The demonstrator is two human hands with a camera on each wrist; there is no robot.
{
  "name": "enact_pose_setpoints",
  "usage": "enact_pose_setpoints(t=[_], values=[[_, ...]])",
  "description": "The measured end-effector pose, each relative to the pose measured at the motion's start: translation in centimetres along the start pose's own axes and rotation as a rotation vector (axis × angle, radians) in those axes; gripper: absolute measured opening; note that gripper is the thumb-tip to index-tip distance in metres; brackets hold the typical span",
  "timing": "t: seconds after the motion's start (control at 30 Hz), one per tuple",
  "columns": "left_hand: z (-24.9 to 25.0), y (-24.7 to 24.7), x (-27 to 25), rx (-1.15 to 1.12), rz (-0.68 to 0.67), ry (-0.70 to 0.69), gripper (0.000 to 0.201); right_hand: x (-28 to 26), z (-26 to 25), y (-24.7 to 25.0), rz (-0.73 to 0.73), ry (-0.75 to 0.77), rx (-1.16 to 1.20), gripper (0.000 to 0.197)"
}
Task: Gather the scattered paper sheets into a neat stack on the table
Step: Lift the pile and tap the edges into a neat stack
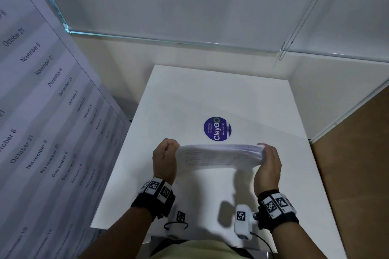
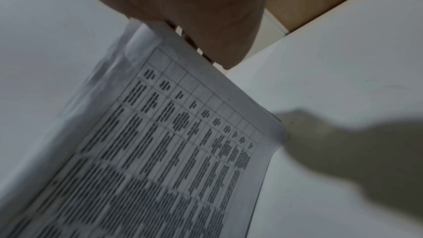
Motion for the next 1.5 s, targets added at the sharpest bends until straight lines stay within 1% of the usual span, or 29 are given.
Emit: enact_pose_setpoints(t=[0.07, 0.13, 0.2, 0.27, 0.33, 0.4, 0.5, 0.57, 0.67, 0.77, 0.87, 0.97, 1.07, 1.13, 1.27, 1.37, 1.4, 1.47, 1.5], values=[[0.1, 0.2, 0.1, 0.012, 0.039, -0.002, 0.016, 0.3, -0.2, -0.1, -0.032, 0.006, 0.017, 0.031], [0.3, 0.0, -0.2, 0.05, 0.042, -0.017, 0.016, 0.0, -0.2, -0.6, -0.073, -0.008, -0.011, 0.035], [0.7, -0.4, -0.5, 0.059, 0.045, -0.034, 0.018, -0.2, 0.2, -0.7, -0.053, -0.025, 0.002, 0.031], [0.8, -0.6, -0.4, 0.065, 0.068, -0.027, 0.021, -0.1, 0.3, -0.7, 0.014, -0.079, 0.057, 0.03], [0.8, -0.5, 0.0, 0.056, 0.091, 0.009, 0.021, -0.1, 0.5, -0.7, 0.032, -0.116, 0.07, 0.036], [0.6, -0.6, 0.5, 0.047, 0.081, 0.039, 0.02, -0.2, 0.7, -0.7, 0.006, -0.107, 0.048, 0.043], [0.7, -0.7, 0.8, 0.048, 0.08, 0.055, 0.02, -0.4, 0.6, -1.0, 0.027, -0.07, 0.06, 0.033], [0.8, -0.8, 1.0, 0.04, 0.084, 0.048, 0.019, -0.3, 0.8, -0.9, 0.048, -0.095, 0.061, 0.034], [0.6, -0.9, 1.2, 0.044, 0.057, 0.032, 0.013, -0.1, 1.1, -0.8, 0.059, -0.082, 0.039, 0.034], [0.5, -0.8, 1.5, 0.072, 0.02, 0.013, 0.016, -0.2, 1.0, -1.0, 0.058, -0.073, 0.023, 0.031], [0.8, -1.0, 1.5, 0.064, 0.012, 0.025, 0.016, 0.0, 1.1, -0.9, 0.094, -0.105, 0.008, 0.031], [1.4, -1.3, 1.4, 0.057, 0.024, 0.041, 0.016, -0.2, 0.8, -1.2, 0.098, -0.127, 0.013, 0.035], [2.1, -1.3, 1.2, 0.08, 0.037, 0.016, 0.013, -0.4, 0.3, -1.2, 0.087, -0.125, 0.026, 0.042], [2.1, -1.1, 1.1, 0.091, 0.045, 0.006, 0.013, -0.7, 0.5, -0.7, 0.086, -0.142, 0.022, 0.042], [1.2, -1.0, 0.6, 0.078, 0.054, 0.085, 0.018, -1.5, 1.4, 0.0, 0.089, -0.191, 0.003, 0.045], [1.2, -1.2, 0.5, 0.084, 0.043, 0.087, 0.017, -1.6, 0.9, -0.8, 0.072, -0.156, 0.013, 0.055], [1.2, -1.2, 0.5, 0.097, 0.041, 0.082, 0.017, -1.6, 0.7, -1.0, 0.073, -0.136, 0.003, 0.055], [1.0, -1.0, 0.3, 0.114, 0.048, 0.082, 0.016, -1.6, 0.4, -1.2, 0.074, -0.097, -0.022, 0.04], [0.8, -0.8, 0.2, 0.113, 0.065, 0.081, 0.016, -1.7, 0.5, -0.9, 0.081, -0.089, -0.042, 0.036]])
Point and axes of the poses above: each hand's wrist, its own x-axis towards the middle knuckle, its own y-axis out of the back of the hand, z = x × y, the point moved 1 cm from there along x, towards the middle knuckle, and after that the axes turned 14 degrees about x, right-handed, at the moved point
